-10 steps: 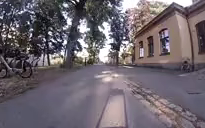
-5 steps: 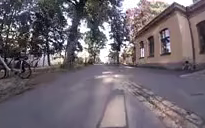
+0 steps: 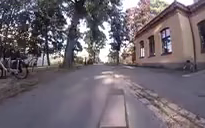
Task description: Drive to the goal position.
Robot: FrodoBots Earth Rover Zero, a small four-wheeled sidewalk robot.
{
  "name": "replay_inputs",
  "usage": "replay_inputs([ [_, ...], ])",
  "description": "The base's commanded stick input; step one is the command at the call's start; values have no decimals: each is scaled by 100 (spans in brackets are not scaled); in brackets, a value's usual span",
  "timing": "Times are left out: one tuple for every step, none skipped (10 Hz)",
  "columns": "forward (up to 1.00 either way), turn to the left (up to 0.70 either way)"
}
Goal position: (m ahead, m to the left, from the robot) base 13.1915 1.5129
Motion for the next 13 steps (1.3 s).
replay_inputs([
  [45,0],
  [45,0],
  [45,0],
  [45,0],
  [45,0],
  [45,0],
  [45,0],
  [45,0],
  [45,0],
  [45,0],
  [45,0],
  [45,0],
  [45,0],
])
